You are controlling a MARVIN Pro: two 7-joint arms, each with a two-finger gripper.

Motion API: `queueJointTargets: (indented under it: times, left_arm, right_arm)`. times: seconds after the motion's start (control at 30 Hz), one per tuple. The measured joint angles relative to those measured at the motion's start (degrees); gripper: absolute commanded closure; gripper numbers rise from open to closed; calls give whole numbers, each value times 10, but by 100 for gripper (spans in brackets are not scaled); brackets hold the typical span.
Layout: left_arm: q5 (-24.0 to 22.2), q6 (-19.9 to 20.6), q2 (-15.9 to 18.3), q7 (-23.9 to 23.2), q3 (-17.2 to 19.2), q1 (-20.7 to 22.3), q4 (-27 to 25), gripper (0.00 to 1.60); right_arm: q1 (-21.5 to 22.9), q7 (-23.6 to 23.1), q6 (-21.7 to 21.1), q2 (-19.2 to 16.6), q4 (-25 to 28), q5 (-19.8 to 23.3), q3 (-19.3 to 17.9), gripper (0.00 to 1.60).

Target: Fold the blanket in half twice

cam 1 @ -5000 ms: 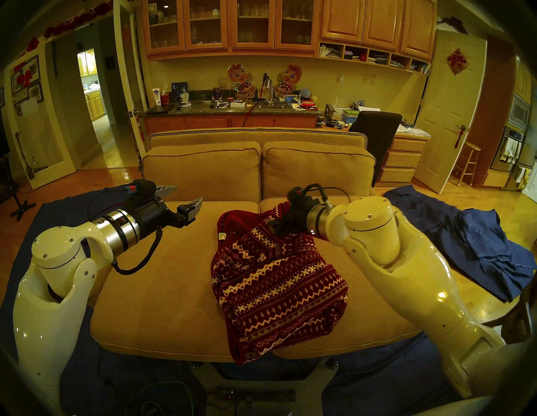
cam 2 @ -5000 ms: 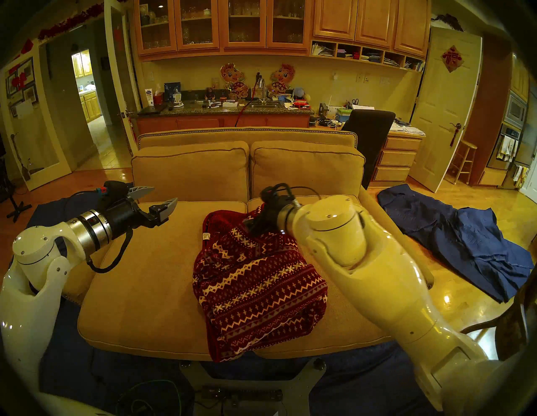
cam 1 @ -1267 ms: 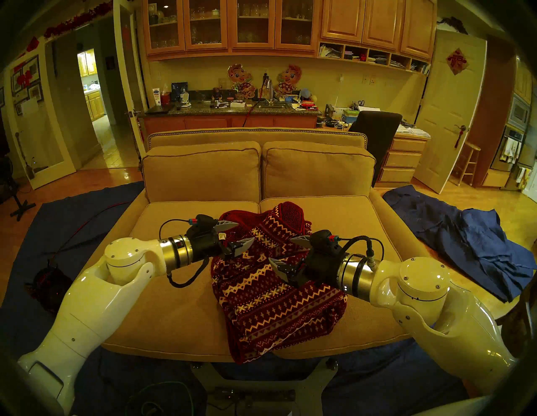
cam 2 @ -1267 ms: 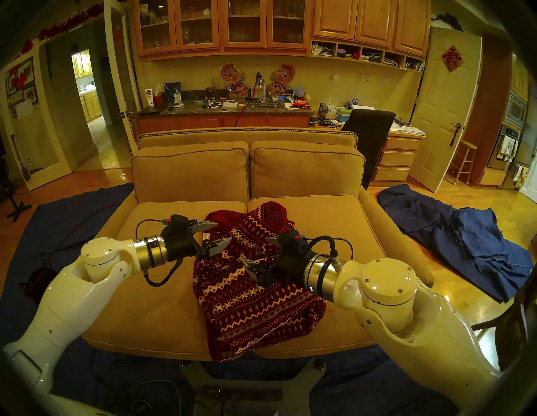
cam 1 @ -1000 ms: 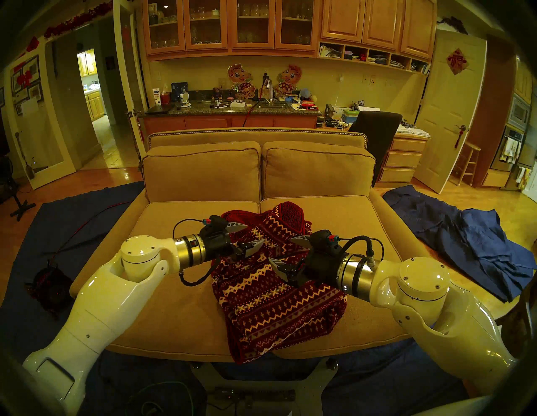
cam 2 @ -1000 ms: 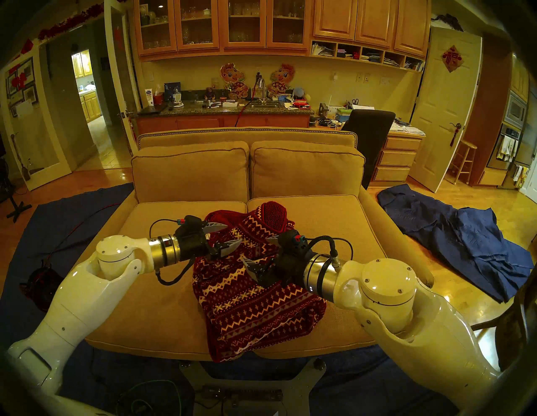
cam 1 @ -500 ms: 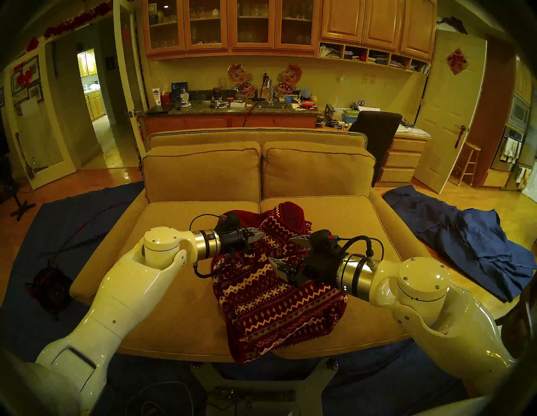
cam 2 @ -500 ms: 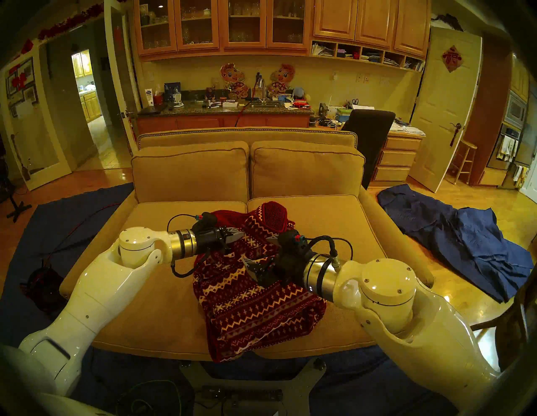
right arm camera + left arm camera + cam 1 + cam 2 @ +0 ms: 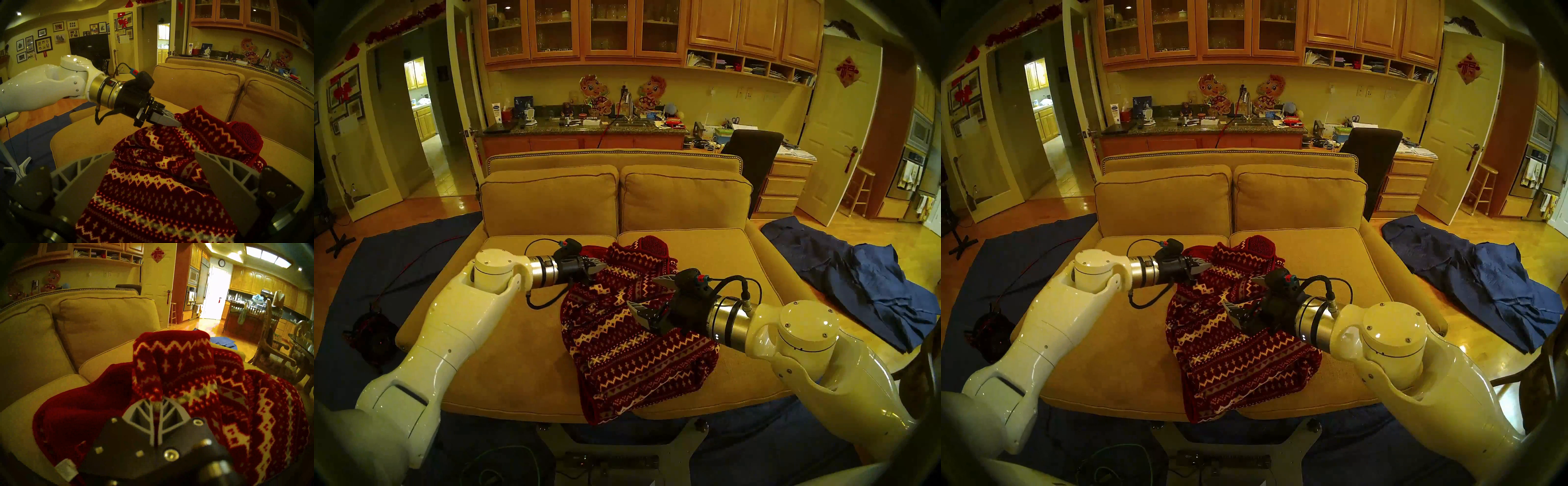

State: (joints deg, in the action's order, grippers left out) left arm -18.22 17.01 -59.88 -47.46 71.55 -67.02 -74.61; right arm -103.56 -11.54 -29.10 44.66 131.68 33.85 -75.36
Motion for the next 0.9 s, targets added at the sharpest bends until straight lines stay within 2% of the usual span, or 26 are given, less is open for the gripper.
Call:
queueJointTargets:
  times: [0.3, 0.47, 0.6, 0.9]
  left_arm:
    - [30, -37, 34, -53, 0, 38, 46, 160]
    - [41, -59, 42, -64, 0, 46, 68, 160]
    - [48, -70, 43, -63, 0, 51, 89, 160]
    - [75, -103, 30, -29, 0, 74, 172, 160]
  right_arm:
    - [0, -6, 0, -2, 0, 2, -4, 0]
    - [-1, -8, 0, -2, 0, 4, -6, 0]
    - [-1, -8, 0, -3, 0, 6, -6, 0]
    - [-1, -9, 0, -4, 0, 8, -7, 0]
